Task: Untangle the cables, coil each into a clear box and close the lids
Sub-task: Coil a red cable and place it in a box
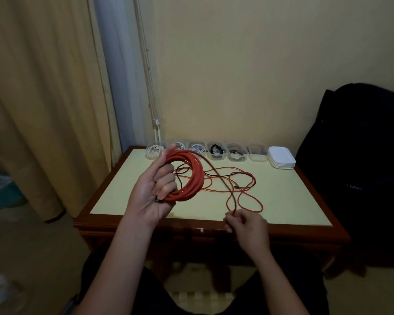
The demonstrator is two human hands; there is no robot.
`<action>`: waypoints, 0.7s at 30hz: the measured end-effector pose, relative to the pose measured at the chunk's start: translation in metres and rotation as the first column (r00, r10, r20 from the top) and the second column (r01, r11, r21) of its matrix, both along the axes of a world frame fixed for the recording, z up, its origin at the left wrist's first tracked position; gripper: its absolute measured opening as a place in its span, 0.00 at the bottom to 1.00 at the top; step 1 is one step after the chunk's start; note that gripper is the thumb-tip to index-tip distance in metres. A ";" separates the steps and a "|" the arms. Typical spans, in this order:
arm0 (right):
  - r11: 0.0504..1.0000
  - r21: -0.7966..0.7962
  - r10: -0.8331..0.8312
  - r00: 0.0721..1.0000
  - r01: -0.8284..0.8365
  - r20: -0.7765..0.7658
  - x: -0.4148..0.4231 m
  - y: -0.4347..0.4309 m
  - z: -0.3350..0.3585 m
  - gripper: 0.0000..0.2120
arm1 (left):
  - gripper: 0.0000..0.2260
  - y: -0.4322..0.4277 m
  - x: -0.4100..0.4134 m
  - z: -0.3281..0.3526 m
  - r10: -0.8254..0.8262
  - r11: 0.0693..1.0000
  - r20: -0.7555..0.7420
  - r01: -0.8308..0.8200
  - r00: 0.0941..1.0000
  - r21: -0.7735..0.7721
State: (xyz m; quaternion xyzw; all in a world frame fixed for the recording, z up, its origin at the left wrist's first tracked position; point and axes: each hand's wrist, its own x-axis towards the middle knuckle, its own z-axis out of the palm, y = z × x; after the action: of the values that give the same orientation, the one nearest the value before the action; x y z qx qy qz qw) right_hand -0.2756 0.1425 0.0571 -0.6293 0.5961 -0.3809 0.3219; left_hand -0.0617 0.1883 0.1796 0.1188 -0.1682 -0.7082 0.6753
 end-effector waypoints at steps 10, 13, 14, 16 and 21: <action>0.995 0.098 -0.079 0.664 0.009 0.743 0.009 0.014 0.064 0.04 | 0.15 -0.002 -0.032 -0.010 -0.012 0.990 0.152 -0.009 0.988 0.139; 0.992 0.096 -0.027 0.597 -0.084 0.802 0.010 0.018 0.077 0.05 | 0.14 -0.003 -0.032 -0.011 -0.024 0.989 0.159 0.000 0.987 0.148; 0.985 0.097 0.003 0.577 -0.142 0.817 0.010 0.019 0.080 0.06 | 0.13 -0.003 -0.033 -0.011 -0.030 0.988 0.163 0.005 0.986 0.151; 0.950 0.110 0.055 0.505 -0.292 0.862 0.011 0.021 0.084 0.07 | 0.13 -0.003 -0.035 -0.012 -0.040 0.988 0.178 0.013 0.983 0.152; 0.798 0.147 0.082 0.348 -0.585 0.934 0.014 0.025 0.091 0.14 | 0.12 -0.001 -0.041 -0.012 0.095 0.989 0.456 -0.137 0.885 0.058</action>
State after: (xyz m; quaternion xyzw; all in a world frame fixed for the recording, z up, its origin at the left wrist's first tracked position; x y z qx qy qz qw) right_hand -0.2613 0.1671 0.1478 -0.3429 0.2546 -0.4236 0.7989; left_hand -0.1028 0.1871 0.1674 0.3197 -0.2815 -0.6263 0.6529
